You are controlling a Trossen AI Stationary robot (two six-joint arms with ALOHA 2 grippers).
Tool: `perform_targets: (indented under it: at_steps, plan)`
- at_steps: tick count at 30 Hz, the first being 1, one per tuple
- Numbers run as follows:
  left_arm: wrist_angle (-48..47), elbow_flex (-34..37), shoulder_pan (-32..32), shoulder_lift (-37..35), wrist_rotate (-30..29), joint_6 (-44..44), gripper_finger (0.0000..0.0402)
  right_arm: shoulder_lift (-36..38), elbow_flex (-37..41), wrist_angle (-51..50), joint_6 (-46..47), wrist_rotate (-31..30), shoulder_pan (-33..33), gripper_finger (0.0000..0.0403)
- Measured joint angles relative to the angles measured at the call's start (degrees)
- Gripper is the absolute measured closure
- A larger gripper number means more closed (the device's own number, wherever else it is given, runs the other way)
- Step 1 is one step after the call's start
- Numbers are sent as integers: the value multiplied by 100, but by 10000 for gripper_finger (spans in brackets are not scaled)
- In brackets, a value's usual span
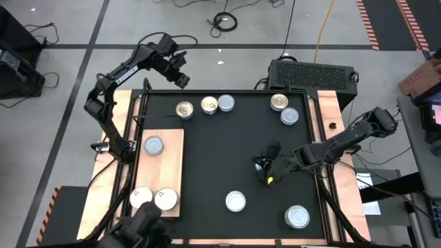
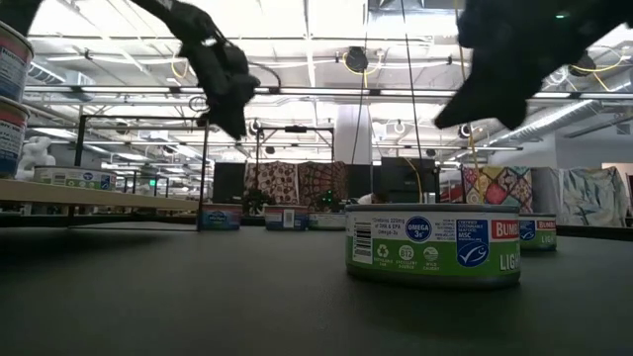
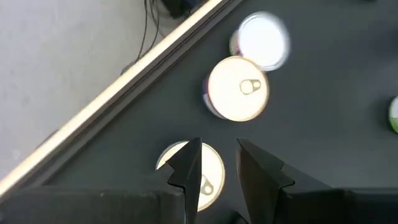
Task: Stack canned seafood by type on shelf
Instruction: Put the blue tuna can aligned with the other blue tuna can on the shelf
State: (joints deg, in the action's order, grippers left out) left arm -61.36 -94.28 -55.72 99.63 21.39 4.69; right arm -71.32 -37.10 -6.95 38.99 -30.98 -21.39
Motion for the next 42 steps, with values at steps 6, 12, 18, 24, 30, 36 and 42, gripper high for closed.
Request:
perform_targets:
  at_steps: [6,12,18,24,30,36,42]
  plan:
    - [-50,140,154,-957,0,214,301,-488,0,1348,-974,667,806,403]
    - [558,939,595,-1914,7,275,301,-1203,-547,2299,-1861,2347,2923,403]
    - [1495,2089,1101,-3035,276,191,301,-2727,-2508,1659,-1977,3391,4553,403]
    - [2425,3216,1715,-4187,363,-248,301,-4384,-4760,284,-2089,3425,5102,403]
    - [2480,3566,2153,-4942,261,-438,301,-5545,-6572,-676,-2154,3444,5188,403]
    - [2476,3569,2246,-5270,236,-441,301,-6495,-8053,-1965,-1890,3438,5257,403]
    - [2320,3569,2249,-5320,229,-421,301,-6739,-8686,-2783,-2114,3409,5235,402]
